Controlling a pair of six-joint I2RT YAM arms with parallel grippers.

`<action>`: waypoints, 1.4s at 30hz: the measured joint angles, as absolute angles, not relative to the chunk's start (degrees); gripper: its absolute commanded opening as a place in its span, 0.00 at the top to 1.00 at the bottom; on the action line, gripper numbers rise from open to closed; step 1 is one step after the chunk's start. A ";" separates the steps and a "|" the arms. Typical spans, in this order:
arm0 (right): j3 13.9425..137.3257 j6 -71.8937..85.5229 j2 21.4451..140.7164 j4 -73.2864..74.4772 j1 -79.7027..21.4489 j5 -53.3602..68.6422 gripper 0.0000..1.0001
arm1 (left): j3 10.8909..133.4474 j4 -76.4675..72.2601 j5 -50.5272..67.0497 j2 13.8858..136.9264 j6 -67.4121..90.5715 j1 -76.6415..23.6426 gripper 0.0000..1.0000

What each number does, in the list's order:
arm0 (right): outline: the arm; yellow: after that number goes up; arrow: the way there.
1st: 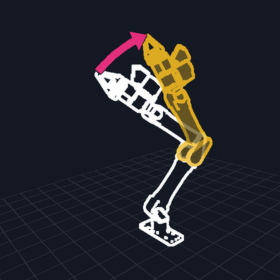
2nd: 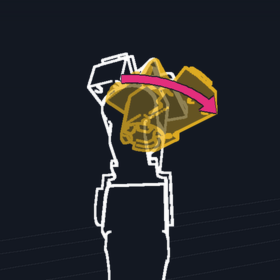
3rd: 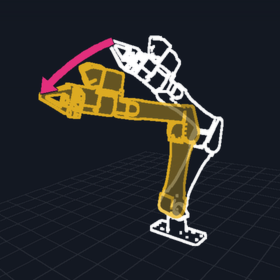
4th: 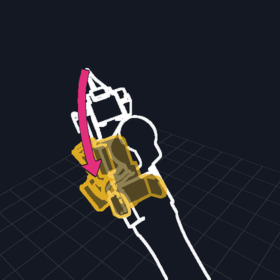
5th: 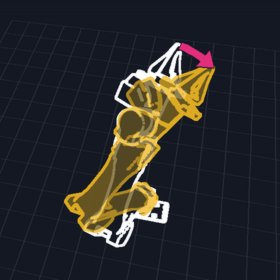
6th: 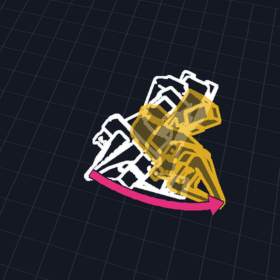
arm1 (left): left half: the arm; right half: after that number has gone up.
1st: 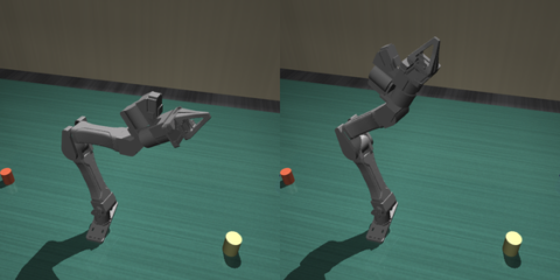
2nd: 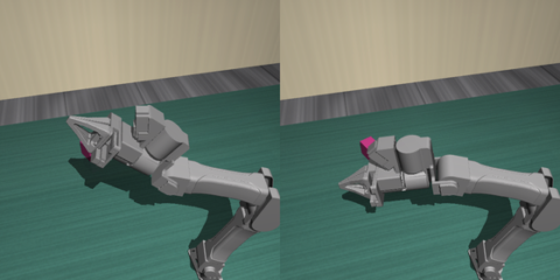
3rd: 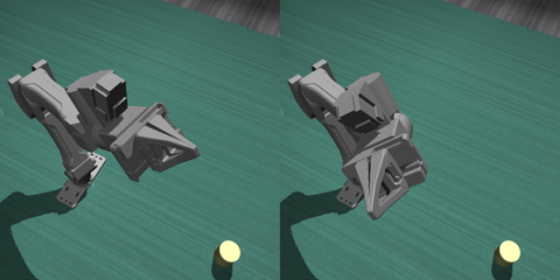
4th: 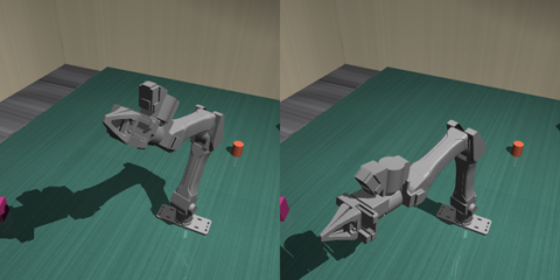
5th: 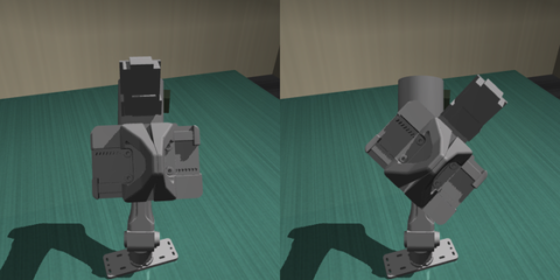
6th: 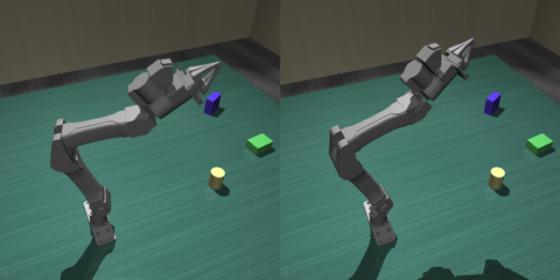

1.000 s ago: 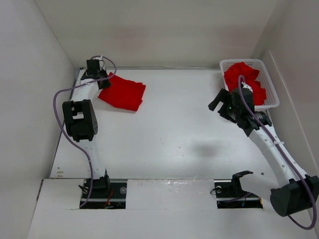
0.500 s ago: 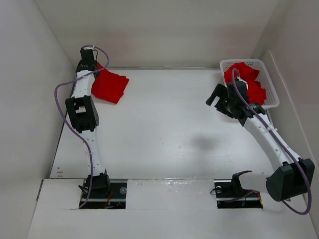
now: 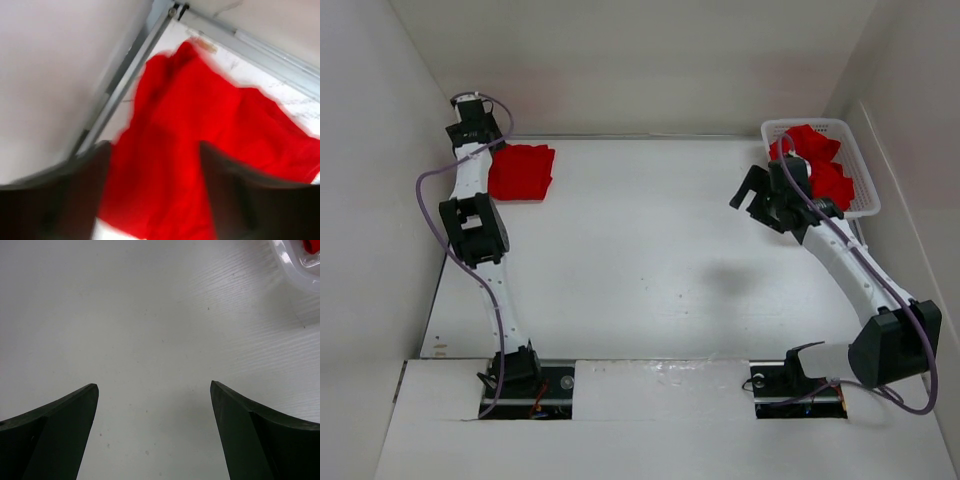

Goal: Fold and stack the t-shirts
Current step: Put the neatly folded tshirt into the corner of the board with the left arm

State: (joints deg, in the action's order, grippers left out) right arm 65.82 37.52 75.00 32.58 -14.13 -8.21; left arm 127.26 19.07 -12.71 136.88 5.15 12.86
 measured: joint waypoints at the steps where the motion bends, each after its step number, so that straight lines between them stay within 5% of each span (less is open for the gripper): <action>1: 65.89 37.52 75.61 32.56 -14.15 -8.21 0.01 | 127.39 18.70 -12.49 136.88 5.02 13.02 0.14; 2: 65.93 37.52 76.23 32.56 -14.17 -8.21 0.01 | 127.55 18.33 -12.27 136.88 5.15 13.10 0.01; 15: 66.81 37.78 77.01 32.08 -15.14 -9.69 0.01 | 123.68 22.70 -10.50 129.80 6.17 9.63 0.00; 25: 61.52 37.76 68.97 28.88 -15.14 -8.91 0.01 | 90.04 16.32 -8.54 99.24 14.94 -14.41 0.00; 33: 53.71 37.23 64.84 28.23 -16.97 -6.28 0.01 | 73.65 18.09 -19.79 86.02 26.15 -38.13 0.00; 42: 48.64 37.12 61.41 27.53 -22.92 -5.58 0.01 | 50.63 18.92 -19.77 60.38 38.17 -40.12 0.00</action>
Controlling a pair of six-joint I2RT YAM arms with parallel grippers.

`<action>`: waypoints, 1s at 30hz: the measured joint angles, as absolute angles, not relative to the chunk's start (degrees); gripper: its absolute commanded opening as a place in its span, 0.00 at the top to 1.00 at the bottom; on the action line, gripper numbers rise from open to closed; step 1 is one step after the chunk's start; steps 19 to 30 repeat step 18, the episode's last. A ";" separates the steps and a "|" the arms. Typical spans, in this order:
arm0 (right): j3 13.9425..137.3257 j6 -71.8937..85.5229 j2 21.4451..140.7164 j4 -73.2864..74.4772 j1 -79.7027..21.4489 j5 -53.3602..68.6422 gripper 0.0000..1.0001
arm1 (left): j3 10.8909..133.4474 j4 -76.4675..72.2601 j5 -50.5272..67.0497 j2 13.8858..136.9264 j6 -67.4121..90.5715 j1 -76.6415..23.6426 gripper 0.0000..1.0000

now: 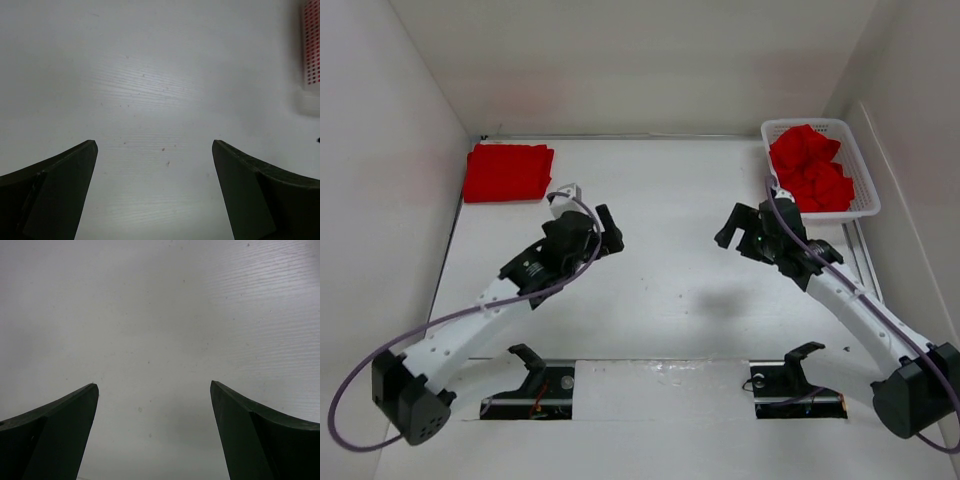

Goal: Fold and stack the t-shirts
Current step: Put the neatly folded tshirt into the corner of the board with the left arm

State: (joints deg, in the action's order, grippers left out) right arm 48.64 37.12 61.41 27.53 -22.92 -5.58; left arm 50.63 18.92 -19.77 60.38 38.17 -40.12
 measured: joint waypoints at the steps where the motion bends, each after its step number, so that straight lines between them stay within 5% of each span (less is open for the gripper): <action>1: 48.58 37.12 61.12 27.38 -23.29 -5.58 0.01 | 49.84 18.83 -19.81 57.63 38.68 -40.12 0.00; 6: 48.27 38.04 59.90 26.33 -24.80 -6.68 0.01 | 49.10 17.15 -21.28 50.63 39.48 -40.12 0.00; 30: 49.41 39.29 59.13 26.09 -27.99 -12.64 0.01 | 49.10 17.02 -22.96 53.60 38.81 -40.12 0.00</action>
